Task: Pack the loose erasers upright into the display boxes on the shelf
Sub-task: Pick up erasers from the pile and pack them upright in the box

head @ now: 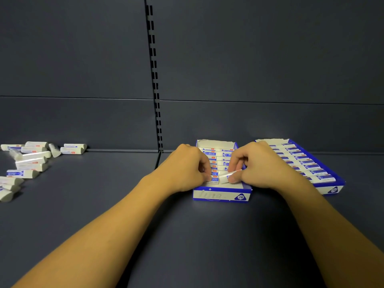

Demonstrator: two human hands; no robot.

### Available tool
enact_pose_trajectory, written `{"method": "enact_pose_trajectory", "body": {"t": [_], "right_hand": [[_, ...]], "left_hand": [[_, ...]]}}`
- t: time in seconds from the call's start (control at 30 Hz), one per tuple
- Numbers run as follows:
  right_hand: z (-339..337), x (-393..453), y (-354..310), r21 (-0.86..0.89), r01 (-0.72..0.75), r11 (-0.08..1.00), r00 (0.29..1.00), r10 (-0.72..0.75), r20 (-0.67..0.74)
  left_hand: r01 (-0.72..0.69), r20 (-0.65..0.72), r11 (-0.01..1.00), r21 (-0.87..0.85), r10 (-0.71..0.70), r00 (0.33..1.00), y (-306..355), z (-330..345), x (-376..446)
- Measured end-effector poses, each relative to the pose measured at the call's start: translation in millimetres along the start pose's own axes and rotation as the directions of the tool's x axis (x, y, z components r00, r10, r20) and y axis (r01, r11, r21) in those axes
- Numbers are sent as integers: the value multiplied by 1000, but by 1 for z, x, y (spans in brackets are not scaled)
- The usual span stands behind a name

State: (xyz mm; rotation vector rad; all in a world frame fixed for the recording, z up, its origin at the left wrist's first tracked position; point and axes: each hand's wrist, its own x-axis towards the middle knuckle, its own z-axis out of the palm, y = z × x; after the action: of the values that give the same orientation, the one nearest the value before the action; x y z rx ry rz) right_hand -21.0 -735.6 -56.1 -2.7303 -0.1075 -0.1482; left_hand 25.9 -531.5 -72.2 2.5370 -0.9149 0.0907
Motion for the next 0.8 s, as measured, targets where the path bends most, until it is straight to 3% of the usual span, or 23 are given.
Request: {"method": "enact_pose_trajectory", "body": {"t": [0.47, 0.8], "right_hand": [[2, 0, -9, -131, -67, 989, 994, 77, 77], [-3, -4, -12, -128, -17, 992, 995, 29, 99]], "left_hand": [[21, 20, 998, -50, -20, 1000, -1, 1, 0], [19, -7, 999, 50, -19, 1000, 4, 1, 0]]}}
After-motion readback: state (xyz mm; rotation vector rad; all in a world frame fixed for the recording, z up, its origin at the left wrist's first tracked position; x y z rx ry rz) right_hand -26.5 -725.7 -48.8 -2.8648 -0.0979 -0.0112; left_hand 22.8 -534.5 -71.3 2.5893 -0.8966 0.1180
